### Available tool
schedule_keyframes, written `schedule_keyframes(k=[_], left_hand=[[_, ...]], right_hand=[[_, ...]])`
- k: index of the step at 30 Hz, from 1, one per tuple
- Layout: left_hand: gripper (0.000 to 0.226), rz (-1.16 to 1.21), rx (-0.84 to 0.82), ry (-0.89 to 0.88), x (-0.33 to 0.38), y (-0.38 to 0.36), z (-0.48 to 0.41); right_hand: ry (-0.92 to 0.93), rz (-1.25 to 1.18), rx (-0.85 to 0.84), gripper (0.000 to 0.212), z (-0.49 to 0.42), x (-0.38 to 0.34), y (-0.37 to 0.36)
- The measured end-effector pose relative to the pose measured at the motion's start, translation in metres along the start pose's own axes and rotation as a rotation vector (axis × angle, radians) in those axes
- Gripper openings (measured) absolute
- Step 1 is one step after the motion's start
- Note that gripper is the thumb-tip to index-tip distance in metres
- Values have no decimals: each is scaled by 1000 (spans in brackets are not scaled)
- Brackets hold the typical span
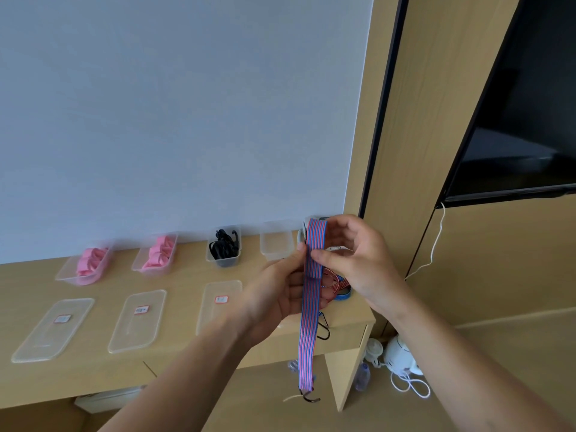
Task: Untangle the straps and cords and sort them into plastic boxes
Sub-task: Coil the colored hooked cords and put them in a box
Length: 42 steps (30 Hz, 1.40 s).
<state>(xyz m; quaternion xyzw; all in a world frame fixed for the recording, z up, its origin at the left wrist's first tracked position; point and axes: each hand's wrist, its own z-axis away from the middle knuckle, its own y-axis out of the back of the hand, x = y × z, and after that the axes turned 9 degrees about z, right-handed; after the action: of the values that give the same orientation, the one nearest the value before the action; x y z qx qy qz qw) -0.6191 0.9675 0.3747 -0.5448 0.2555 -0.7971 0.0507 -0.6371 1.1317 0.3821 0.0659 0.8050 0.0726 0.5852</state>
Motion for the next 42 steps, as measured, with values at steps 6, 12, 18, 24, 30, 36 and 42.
schedule_keyframes(k=[6, 12, 18, 24, 30, 36, 42], left_hand=[[63, -24, 49, 73, -7, -5, 4], [70, 46, 86, 72, 2, -5, 3], [52, 104, 105, 52, 5, 6, 2], [25, 50, 74, -16, 13, 11, -3], [27, 11, 51, -77, 13, 13, -7], [29, -132, -26, -156, 13, 13, -3], [43, -130, -68, -123, 13, 15, 2]], right_hand=[[179, 210, 104, 46, 0, -4, 2], [496, 434, 125, 44, 12, -2, -7], [645, 503, -18, 38, 23, 1, -5], [636, 502, -51, 12, 34, 9, -8], [345, 353, 21, 36, 28, 4, -6], [-65, 141, -341, 53, 14, 3, 3], [-46, 104, -240, 64, 12, 5, 5]])
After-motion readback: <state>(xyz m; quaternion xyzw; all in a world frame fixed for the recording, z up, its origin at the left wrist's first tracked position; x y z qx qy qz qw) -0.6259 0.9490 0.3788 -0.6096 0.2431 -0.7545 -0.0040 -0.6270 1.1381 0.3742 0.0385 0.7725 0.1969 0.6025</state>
